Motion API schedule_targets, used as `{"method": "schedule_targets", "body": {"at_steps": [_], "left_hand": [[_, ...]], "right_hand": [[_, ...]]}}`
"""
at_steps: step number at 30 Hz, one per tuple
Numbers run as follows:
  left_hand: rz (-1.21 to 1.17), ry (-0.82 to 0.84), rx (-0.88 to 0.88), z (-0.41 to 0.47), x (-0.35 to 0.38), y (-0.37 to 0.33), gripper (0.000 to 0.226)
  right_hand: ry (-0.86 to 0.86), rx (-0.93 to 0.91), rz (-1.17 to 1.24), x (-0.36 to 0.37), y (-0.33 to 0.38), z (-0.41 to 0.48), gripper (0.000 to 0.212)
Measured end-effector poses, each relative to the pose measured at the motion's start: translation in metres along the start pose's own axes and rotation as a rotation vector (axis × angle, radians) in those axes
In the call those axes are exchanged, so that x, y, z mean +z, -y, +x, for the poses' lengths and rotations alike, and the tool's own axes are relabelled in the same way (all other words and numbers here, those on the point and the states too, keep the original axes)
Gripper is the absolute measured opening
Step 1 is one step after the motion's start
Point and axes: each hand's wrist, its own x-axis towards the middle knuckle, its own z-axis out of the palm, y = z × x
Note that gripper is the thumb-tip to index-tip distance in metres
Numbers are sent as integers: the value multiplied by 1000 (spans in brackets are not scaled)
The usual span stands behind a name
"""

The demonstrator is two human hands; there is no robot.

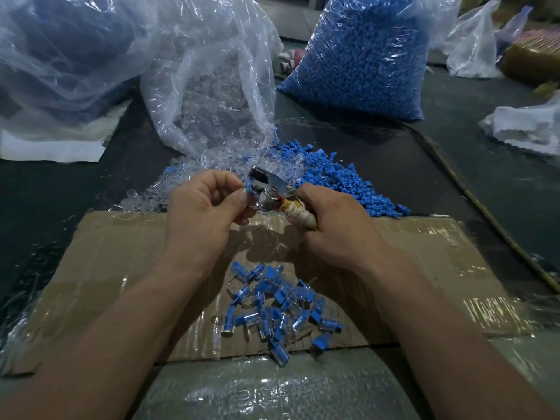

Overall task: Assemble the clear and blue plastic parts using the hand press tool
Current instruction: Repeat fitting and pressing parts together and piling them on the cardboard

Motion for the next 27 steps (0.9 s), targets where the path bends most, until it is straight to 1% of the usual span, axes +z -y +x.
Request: {"method": "schedule_targets", "body": {"at_steps": [5, 10, 14, 18, 23, 27], "left_hand": [[25, -6, 12, 0, 0, 0, 20], [19, -12, 4, 0, 0, 0, 17], [45, -28, 9, 0, -1, 2, 17], [38, -58, 17, 0, 0, 3, 19], [71, -99, 74, 0, 0, 5, 24], [-38, -167, 72, 5, -9, 3, 21]], "right_hand": [[-24, 18, -17, 2, 0, 0, 22], [-35, 19, -9, 3, 0, 0, 20], [-50, 9, -4, 4, -1, -1, 23], [-54, 6, 26, 1, -5, -2, 18], [-26, 7, 80, -1, -5, -4, 19], [36, 55, 32, -5, -10, -5, 23]]}}
